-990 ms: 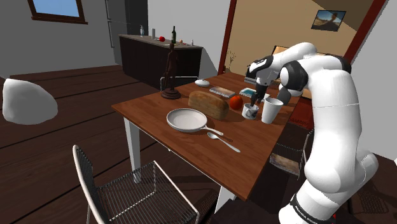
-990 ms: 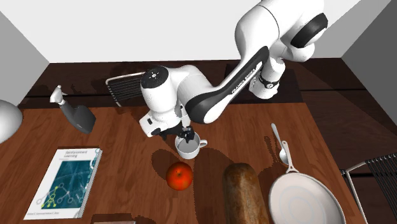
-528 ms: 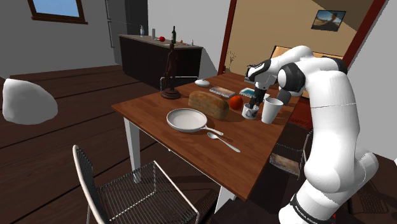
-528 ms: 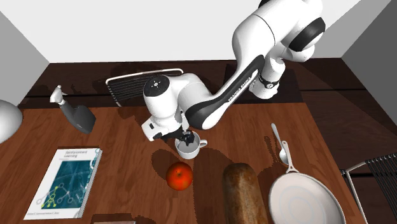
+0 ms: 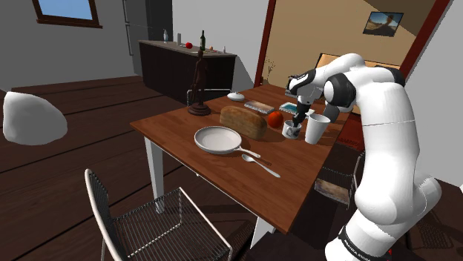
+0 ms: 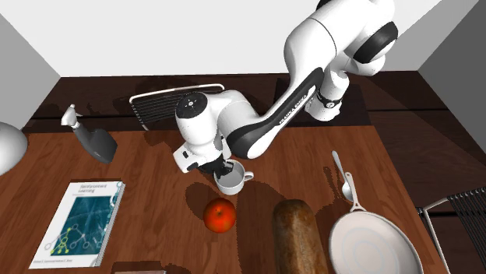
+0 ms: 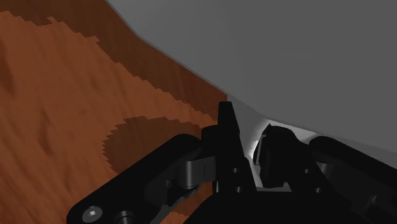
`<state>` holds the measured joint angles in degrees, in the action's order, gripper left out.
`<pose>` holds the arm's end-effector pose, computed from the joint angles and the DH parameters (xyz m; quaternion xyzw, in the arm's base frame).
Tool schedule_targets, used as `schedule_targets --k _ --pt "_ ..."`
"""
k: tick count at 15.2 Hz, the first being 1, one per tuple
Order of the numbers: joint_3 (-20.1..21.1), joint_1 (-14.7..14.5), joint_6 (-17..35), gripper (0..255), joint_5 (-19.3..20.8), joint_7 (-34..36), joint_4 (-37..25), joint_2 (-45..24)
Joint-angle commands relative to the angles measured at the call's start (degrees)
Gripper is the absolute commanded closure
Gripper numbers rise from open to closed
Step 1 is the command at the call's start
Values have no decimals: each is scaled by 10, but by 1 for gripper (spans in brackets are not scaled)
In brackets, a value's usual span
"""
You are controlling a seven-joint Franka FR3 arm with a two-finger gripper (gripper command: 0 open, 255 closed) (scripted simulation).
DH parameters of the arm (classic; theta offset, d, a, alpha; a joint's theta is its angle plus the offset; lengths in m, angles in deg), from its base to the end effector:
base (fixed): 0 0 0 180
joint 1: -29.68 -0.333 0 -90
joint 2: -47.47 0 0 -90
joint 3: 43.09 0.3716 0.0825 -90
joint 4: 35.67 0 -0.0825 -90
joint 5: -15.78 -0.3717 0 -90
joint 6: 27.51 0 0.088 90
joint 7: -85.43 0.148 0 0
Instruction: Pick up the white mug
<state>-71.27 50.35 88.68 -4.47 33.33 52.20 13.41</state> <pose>0.5329 -0.4724 0.3481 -0.9995 0.0178 -0.0106 0.0231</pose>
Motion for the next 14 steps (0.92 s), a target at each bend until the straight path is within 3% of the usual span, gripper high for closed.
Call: schedule_targets --k 1,14 --pt "0 0 0 255 0 0 0 0" --pt "-12 -2 -72 255 20 15 -43 33"
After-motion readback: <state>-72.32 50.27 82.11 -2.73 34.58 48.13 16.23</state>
